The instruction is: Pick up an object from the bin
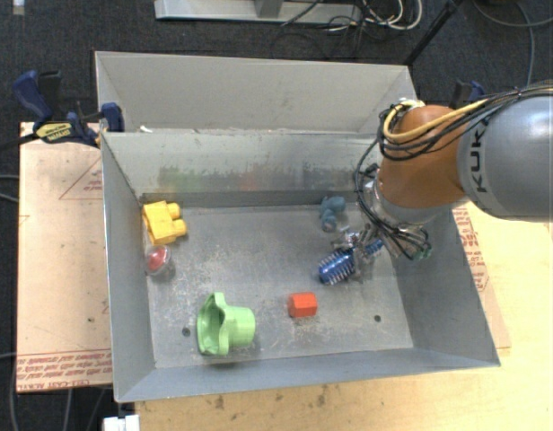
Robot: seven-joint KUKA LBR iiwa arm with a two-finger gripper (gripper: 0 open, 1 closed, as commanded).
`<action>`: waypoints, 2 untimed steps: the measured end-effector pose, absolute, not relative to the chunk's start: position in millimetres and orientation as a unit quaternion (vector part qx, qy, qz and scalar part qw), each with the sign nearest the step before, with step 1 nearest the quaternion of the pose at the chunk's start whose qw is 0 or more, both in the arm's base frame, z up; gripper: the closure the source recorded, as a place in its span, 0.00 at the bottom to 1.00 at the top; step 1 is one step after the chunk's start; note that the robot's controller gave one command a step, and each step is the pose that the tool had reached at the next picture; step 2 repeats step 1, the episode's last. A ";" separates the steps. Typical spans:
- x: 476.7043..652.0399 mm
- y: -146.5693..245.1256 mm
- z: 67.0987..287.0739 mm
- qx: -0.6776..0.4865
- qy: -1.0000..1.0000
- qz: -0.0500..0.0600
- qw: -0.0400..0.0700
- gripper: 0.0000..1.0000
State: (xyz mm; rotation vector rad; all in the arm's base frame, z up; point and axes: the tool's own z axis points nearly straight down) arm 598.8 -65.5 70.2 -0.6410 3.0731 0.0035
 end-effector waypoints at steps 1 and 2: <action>577.1 -62.9 201.4 -0.214 0.977 -0.001 0.004 1.00; 577.1 -62.9 201.4 -0.214 0.977 -0.001 0.004 1.00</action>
Offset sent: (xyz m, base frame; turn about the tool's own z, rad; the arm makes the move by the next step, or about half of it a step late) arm -0.0236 0.0018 0.1274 -0.0235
